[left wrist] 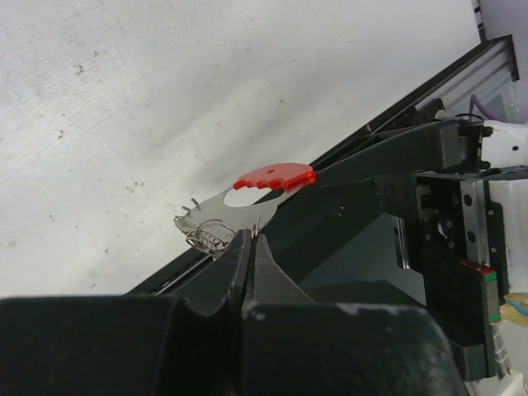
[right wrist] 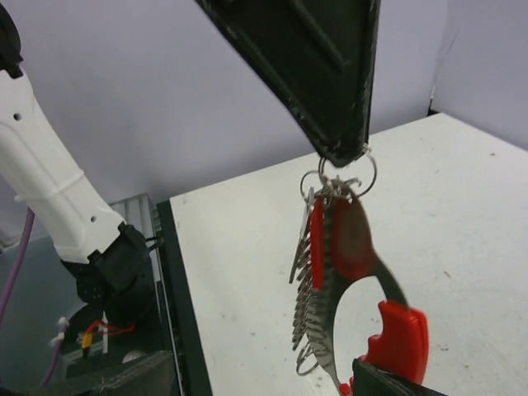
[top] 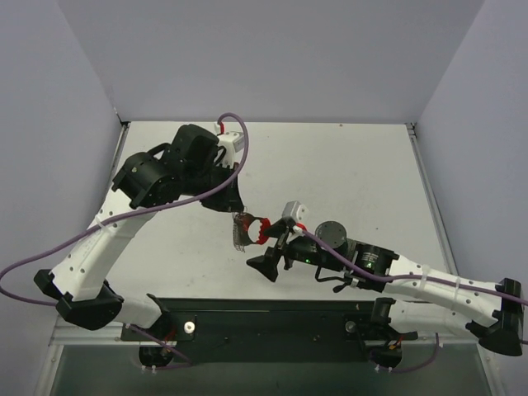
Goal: Put the keys on the keyring
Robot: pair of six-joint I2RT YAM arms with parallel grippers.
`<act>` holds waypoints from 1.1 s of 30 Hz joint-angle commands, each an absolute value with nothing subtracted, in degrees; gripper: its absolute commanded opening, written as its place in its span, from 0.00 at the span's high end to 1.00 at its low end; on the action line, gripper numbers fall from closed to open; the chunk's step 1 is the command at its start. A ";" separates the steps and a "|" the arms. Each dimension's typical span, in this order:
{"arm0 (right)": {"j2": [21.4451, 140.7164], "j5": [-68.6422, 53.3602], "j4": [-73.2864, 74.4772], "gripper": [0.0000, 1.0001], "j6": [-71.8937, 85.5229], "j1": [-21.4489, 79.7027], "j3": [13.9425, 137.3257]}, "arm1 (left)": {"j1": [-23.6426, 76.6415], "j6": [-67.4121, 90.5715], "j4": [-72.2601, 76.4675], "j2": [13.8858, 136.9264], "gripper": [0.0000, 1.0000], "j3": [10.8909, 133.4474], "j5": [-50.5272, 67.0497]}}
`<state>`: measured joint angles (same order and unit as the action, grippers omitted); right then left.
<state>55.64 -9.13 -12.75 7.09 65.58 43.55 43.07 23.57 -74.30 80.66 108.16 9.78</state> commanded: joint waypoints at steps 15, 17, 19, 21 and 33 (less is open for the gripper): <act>54.93 -17.05 -24.61 0.37 7.21 62.58 44.12 | 39.20 25.40 -61.17 76.38 1.00 99.93 20.48; 54.49 -17.40 -24.35 0.37 7.21 62.58 44.21 | 38.85 25.40 -60.91 76.38 1.00 99.76 20.65; 53.97 -17.05 -24.35 0.37 7.12 62.58 44.03 | 38.50 25.40 -60.21 76.38 1.00 99.32 21.00; 53.70 -16.27 -24.35 0.37 6.94 62.40 43.86 | 38.41 25.66 -59.68 76.29 1.00 98.97 21.36; 51.68 -15.73 -24.70 0.27 7.12 61.26 43.50 | 37.00 25.93 -58.01 76.02 1.00 97.82 21.88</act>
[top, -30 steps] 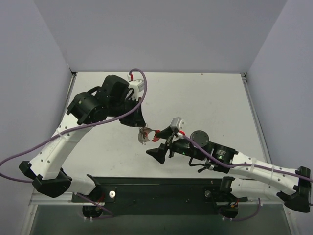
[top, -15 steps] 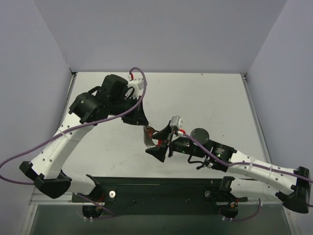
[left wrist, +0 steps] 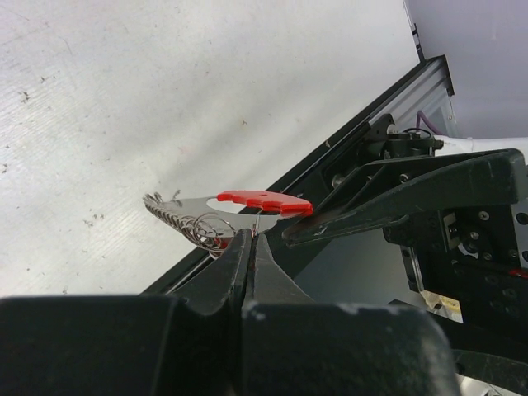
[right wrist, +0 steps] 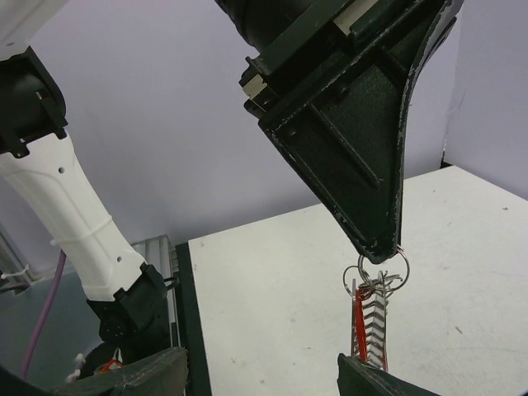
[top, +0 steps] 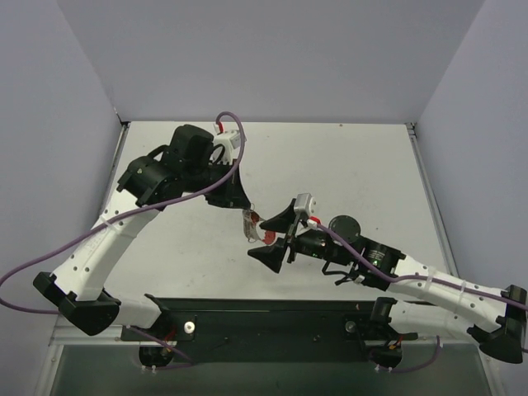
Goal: Put the keys on the keyring
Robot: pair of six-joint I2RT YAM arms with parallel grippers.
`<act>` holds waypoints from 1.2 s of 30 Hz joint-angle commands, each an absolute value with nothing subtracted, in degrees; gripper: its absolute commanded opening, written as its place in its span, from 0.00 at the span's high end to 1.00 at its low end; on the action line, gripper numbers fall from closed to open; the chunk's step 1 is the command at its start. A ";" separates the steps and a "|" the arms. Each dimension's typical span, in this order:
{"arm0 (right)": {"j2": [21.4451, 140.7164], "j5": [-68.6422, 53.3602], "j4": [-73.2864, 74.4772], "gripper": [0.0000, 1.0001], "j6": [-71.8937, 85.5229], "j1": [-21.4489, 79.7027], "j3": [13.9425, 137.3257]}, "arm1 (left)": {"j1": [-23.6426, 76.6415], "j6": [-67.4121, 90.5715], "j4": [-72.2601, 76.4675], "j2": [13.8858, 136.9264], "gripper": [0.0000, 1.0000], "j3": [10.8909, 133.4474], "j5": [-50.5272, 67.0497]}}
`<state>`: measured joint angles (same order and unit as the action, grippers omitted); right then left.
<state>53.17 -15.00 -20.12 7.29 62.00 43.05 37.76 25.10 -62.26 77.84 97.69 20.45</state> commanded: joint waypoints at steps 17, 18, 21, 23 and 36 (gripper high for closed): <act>46.67 -20.47 -28.38 0.00 6.60 59.77 42.10 | 34.02 29.97 -50.71 72.77 1.00 95.36 22.32; 46.93 -22.57 -28.56 0.00 6.33 59.59 41.93 | 33.93 30.14 -50.19 72.69 1.00 95.19 22.50; 48.24 -25.65 -29.18 0.04 5.36 59.15 42.01 | 33.66 30.32 -49.66 72.77 1.00 95.01 23.64; 48.95 -27.94 -29.44 0.07 5.19 58.98 42.54 | 33.66 30.32 -49.48 72.95 1.00 94.92 23.91; 52.82 -26.02 -28.92 0.05 3.87 59.76 44.56 | 33.57 30.41 -49.48 72.68 1.00 94.48 23.03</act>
